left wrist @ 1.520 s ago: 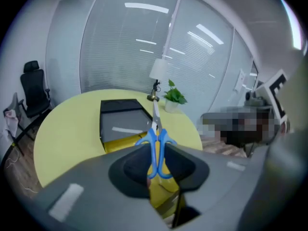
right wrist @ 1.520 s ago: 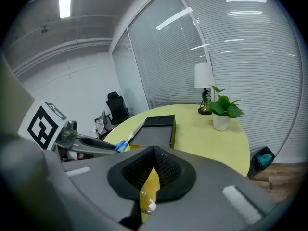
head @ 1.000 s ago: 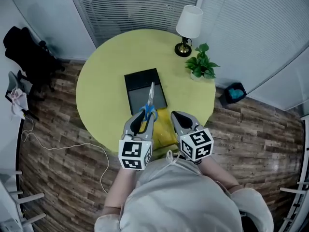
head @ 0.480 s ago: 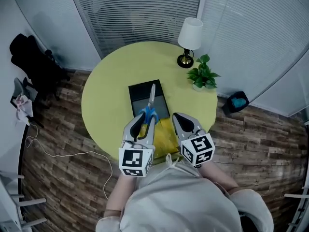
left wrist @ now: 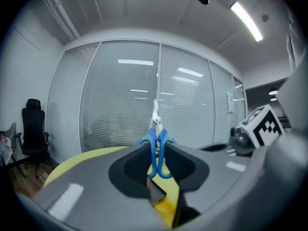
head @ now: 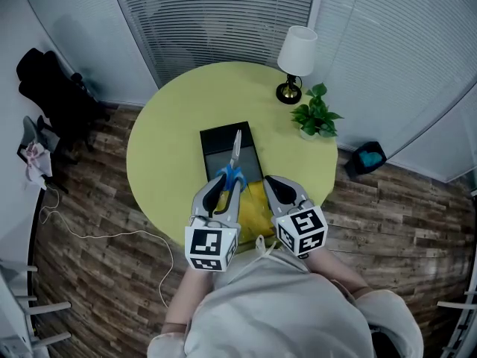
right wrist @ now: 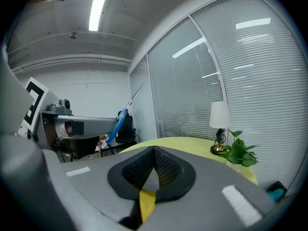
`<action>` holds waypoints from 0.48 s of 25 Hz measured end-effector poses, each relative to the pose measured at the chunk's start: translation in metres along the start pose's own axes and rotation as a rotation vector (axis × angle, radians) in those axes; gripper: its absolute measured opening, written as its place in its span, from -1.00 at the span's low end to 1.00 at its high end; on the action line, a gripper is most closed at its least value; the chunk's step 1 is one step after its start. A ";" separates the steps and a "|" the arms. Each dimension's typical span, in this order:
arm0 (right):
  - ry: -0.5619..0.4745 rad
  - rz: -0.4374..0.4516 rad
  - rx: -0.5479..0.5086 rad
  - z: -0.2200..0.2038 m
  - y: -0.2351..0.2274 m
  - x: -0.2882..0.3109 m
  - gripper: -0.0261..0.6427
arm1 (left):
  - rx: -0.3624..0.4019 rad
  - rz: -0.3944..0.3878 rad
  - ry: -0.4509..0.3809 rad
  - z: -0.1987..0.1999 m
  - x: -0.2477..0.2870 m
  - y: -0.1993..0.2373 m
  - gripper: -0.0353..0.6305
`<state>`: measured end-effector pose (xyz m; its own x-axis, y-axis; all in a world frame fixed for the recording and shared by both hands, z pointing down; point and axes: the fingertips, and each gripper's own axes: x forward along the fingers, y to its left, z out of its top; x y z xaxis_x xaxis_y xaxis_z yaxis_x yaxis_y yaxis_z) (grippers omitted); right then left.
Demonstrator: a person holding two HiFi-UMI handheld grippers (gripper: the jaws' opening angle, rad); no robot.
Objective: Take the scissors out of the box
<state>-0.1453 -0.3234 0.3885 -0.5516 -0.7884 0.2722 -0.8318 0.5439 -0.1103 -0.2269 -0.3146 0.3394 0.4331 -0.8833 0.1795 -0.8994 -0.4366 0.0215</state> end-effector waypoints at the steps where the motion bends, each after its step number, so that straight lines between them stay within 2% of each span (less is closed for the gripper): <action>1: 0.000 0.001 0.000 0.000 0.000 0.001 -0.93 | 0.001 0.001 0.000 0.000 0.000 0.000 -0.61; 12: 0.018 0.018 -0.005 -0.004 -0.003 0.007 -0.93 | -0.016 0.006 0.013 -0.002 0.007 -0.003 -0.61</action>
<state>-0.1459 -0.3294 0.3945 -0.5655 -0.7733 0.2869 -0.8214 0.5595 -0.1109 -0.2218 -0.3190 0.3429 0.4268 -0.8836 0.1928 -0.9029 -0.4284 0.0357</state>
